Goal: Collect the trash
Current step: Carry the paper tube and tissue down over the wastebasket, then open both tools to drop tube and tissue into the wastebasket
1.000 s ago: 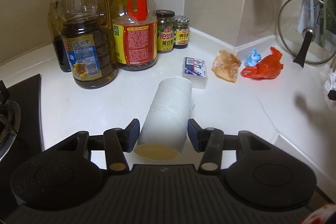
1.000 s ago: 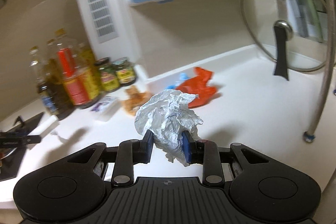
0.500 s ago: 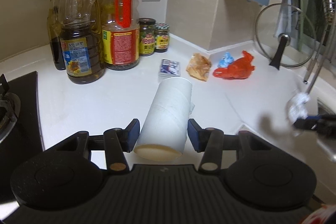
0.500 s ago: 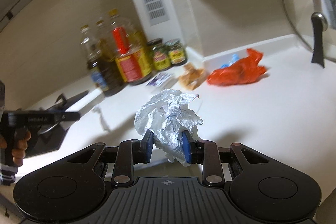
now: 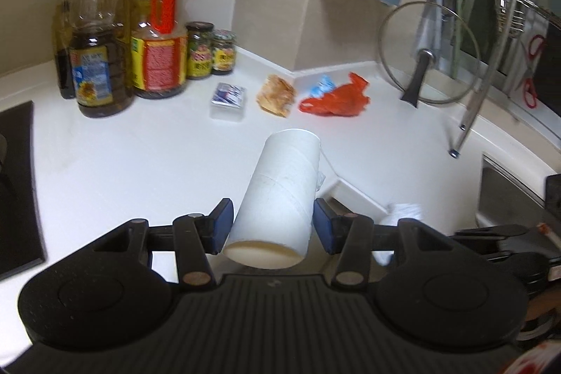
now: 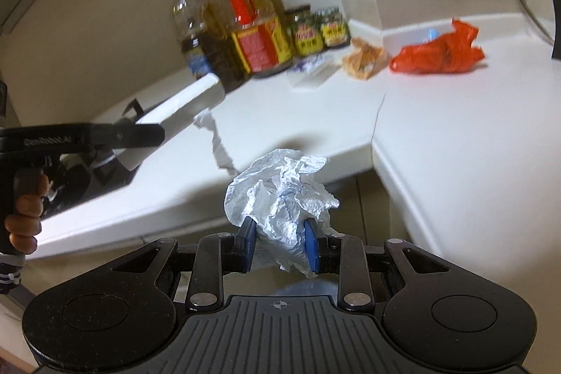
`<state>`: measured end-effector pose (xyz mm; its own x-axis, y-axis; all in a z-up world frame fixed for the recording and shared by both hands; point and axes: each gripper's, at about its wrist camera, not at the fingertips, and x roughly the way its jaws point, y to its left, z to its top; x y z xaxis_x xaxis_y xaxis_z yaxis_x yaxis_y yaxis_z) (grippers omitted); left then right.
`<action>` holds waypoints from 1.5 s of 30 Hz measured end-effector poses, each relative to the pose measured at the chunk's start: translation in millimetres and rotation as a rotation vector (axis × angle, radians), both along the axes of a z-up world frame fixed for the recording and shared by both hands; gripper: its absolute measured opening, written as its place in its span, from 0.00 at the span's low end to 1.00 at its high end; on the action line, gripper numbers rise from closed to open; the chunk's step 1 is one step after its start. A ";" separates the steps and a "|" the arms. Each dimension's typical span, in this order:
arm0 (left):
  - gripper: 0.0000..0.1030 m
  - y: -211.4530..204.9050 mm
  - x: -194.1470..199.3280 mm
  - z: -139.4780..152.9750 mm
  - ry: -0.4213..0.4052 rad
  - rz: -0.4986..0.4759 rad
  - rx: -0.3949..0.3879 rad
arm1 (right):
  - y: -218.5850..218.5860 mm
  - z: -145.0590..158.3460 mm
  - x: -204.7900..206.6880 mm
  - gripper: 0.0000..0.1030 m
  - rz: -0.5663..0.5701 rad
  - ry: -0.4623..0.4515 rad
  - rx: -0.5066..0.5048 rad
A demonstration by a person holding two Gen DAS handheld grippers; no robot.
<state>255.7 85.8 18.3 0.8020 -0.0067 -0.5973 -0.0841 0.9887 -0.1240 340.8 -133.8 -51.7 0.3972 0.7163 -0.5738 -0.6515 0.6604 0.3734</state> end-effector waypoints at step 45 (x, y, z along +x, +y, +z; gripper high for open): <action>0.46 -38.5 15.4 -231.0 0.410 0.173 -0.192 | 8.0 -159.1 -16.3 0.29 -0.072 0.242 -0.292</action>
<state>271.0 47.3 -212.7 0.5002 -0.0349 -0.8652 -0.3255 0.9183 -0.2253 324.5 -125.9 -210.8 0.2686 0.4840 -0.8328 -0.5151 0.8027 0.3004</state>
